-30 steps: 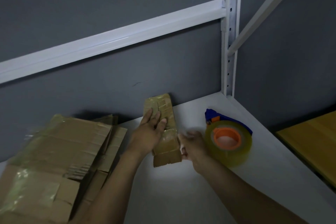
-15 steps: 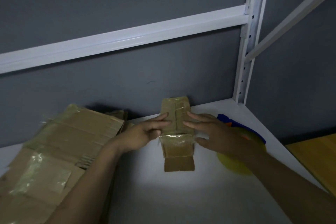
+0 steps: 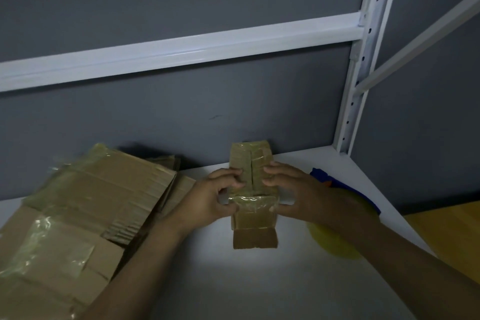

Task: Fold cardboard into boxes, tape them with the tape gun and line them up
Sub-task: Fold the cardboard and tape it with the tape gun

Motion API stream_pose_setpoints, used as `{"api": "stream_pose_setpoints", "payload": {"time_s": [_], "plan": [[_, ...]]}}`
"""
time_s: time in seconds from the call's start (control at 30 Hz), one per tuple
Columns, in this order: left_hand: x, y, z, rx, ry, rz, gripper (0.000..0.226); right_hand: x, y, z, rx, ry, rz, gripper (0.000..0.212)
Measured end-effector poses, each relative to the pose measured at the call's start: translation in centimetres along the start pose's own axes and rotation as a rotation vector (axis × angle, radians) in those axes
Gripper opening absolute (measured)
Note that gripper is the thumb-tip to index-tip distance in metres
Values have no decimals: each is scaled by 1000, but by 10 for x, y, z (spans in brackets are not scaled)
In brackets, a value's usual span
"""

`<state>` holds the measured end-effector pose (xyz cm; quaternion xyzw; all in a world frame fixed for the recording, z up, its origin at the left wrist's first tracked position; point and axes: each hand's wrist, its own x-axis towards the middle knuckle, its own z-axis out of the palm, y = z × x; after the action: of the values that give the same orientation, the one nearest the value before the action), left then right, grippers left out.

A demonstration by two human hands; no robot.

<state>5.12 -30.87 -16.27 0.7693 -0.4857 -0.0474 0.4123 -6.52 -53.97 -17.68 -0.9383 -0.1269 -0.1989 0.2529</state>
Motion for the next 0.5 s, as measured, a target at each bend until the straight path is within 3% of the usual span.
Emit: {"api": "stream_pose_setpoints", "payload": {"time_s": [0.13, 0.23, 0.3, 0.37, 0.5], "plan": [[-3, 1, 3, 71, -4, -20, 66, 1, -13, 15, -34, 54, 45, 55], [-7, 3, -1, -20, -76, -54, 75, 0, -18, -6, 113, -136, 77, 66], [-7, 10, 1, -20, -38, -94, 65, 2, -22, -21, 234, -235, 181, 56], [-4, 18, 4, 90, 15, -97, 58, 8, -24, -15, 218, -149, 238, 42], [1, 18, 3, 243, 20, 14, 54, 16, -35, 22, -30, 64, 272, 70]]}}
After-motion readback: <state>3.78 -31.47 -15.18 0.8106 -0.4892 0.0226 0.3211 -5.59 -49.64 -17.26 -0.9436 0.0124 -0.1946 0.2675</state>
